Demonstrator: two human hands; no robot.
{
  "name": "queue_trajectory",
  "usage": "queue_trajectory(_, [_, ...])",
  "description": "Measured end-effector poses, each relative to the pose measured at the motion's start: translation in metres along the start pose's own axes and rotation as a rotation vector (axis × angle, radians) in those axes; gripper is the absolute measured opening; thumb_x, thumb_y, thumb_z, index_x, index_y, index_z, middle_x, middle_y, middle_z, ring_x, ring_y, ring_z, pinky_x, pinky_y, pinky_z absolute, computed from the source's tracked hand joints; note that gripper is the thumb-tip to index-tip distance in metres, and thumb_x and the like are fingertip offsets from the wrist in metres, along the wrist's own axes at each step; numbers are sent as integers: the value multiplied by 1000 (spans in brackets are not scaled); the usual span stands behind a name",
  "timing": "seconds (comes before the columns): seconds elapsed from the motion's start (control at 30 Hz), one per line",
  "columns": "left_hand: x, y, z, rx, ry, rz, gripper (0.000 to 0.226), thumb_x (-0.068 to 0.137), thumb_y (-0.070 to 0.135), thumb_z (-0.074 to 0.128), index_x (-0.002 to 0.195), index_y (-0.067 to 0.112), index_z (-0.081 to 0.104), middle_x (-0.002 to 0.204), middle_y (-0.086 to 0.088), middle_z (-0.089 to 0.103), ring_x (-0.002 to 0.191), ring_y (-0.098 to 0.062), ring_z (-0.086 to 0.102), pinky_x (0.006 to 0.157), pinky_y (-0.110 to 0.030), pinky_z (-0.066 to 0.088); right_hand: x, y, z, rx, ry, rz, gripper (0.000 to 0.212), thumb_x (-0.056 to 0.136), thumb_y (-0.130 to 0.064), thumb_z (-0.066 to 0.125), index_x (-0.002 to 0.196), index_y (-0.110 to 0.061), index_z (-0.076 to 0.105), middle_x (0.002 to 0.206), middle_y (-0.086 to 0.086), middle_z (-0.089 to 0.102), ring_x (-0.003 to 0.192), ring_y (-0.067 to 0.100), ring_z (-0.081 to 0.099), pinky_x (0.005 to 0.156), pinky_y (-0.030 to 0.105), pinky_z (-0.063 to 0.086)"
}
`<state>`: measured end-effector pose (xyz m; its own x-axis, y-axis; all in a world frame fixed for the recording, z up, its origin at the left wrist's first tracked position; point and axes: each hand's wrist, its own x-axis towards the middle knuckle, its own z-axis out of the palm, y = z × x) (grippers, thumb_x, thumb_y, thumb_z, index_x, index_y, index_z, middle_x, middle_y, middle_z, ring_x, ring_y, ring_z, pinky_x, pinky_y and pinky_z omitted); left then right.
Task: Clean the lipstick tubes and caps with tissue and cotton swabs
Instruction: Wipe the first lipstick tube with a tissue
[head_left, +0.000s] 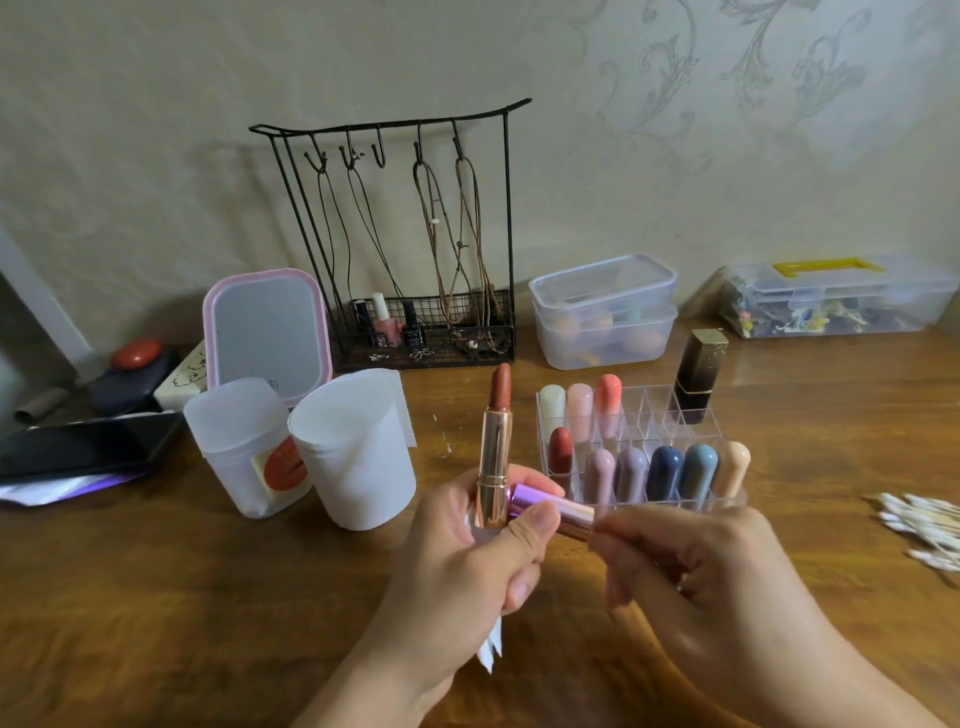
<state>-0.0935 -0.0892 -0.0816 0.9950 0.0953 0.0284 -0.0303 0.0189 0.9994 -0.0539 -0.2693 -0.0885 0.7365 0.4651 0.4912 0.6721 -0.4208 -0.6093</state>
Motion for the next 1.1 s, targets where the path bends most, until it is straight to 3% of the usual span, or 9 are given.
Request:
queue_trajectory(0.13, [0,0,-1,-39,-24,2,21,73,36,65,89,23,70,61,-9,51,47,-14,44,45,-23,36,1,-4,-2,110,47,26,18,90,-36,59,78,-30,71,61,-15,67,51,7,65,49,29,54])
queue_trajectory(0.3, [1,1,-3,-44,-35,5,17,72,35,65,86,26,71,57,-6,49,46,-13,43,44,-23,35,1,-10,-7,59,-102,10,14,89,-26,64,78,-30,71,63,-13,66,56,8,65,52,27,51])
queue_trajectory(0.4, [2,1,-3,-44,-52,20,17,73,34,65,87,26,71,56,-8,46,46,-13,42,43,-22,34,0,-10,-7,116,34,57,20,86,-40,56,81,-29,72,58,-11,64,48,10,62,47,27,50])
queue_trajectory(0.57, [2,0,-7,-56,-15,11,17,74,33,64,86,25,71,55,-9,44,46,-14,40,43,-21,34,0,-11,-10,51,-138,27,11,89,-25,66,81,-25,74,64,-13,65,56,8,62,49,21,49])
queue_trajectory(0.67, [3,1,-9,-49,-25,28,17,74,33,64,87,24,71,54,-10,44,46,-14,40,43,-22,35,1,-11,-13,193,-43,89,18,86,-37,59,82,-27,74,59,-9,64,51,12,61,46,21,47])
queue_trajectory(0.73, [4,2,-11,-49,-29,48,19,76,31,64,90,20,71,52,-9,43,45,-14,39,43,-22,35,1,-7,-10,119,-10,83,16,87,-35,60,82,-28,74,60,-10,65,51,11,61,45,23,49])
queue_trajectory(0.87, [5,2,-14,-68,-6,47,24,74,31,64,90,14,70,52,-9,41,45,-15,38,43,-22,34,1,-9,-12,108,-176,22,16,92,-25,63,79,-21,71,59,-4,61,49,11,55,47,27,46])
queue_trajectory(1.0, [5,3,-15,-93,-15,57,22,76,29,64,89,13,71,50,-6,41,43,-13,37,42,-22,32,1,-6,-14,205,-15,81,19,88,-32,59,81,-23,74,56,-3,62,44,11,54,43,23,44])
queue_trajectory(1.1, [6,3,-17,-104,5,45,24,75,29,64,90,11,70,49,-4,43,43,-13,38,42,-22,32,1,-6,-16,78,-157,36,15,91,-24,63,81,-23,75,61,-10,64,50,10,58,46,20,46])
